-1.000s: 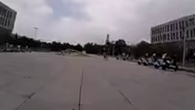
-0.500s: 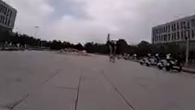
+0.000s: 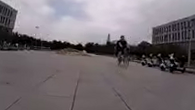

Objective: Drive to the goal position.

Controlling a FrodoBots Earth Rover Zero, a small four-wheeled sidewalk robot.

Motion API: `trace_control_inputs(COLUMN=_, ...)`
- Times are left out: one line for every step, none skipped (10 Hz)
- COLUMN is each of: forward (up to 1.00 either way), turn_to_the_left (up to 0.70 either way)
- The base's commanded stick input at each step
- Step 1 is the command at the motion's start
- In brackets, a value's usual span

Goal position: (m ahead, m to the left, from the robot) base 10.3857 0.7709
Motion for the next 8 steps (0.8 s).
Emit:
trace_control_inputs(forward=0.7, turn_to_the_left=0.0)
trace_control_inputs(forward=0.7, turn_to_the_left=0.0)
trace_control_inputs(forward=0.7, turn_to_the_left=0.0)
trace_control_inputs(forward=0.7, turn_to_the_left=0.0)
trace_control_inputs(forward=0.7, turn_to_the_left=0.0)
trace_control_inputs(forward=0.7, turn_to_the_left=0.0)
trace_control_inputs(forward=0.7, turn_to_the_left=0.0)
trace_control_inputs(forward=0.7, turn_to_the_left=0.0)
